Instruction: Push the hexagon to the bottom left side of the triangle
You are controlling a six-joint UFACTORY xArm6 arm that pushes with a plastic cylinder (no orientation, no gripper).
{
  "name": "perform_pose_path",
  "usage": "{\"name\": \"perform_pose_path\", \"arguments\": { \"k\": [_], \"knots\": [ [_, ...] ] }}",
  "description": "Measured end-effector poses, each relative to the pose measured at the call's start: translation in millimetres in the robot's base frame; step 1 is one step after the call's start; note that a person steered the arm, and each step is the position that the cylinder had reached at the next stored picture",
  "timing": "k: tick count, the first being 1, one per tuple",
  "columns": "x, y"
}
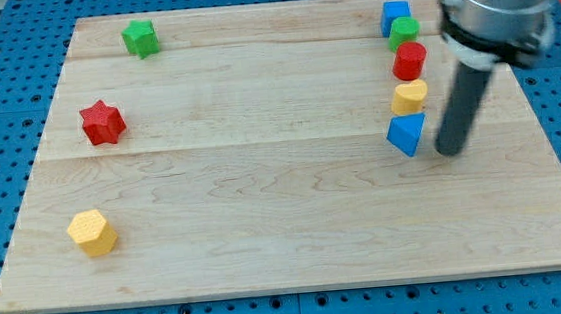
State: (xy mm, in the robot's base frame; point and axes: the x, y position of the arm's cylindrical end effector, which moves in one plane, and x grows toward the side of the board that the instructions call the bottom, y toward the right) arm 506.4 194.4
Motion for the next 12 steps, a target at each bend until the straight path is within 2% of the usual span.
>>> {"name": "perform_pose_path", "arguments": {
  "k": [1,2,3,4,5,6,7,9,10,11,12],
  "knots": [
    [64,-77],
    [95,-220],
    [83,-366],
    [44,-432],
    [22,-408],
    [3,-455],
    [-14,-420],
    [-7,-211],
    [-7,-217],
    [-20,-249],
    [-32,-186]
  ]
}}
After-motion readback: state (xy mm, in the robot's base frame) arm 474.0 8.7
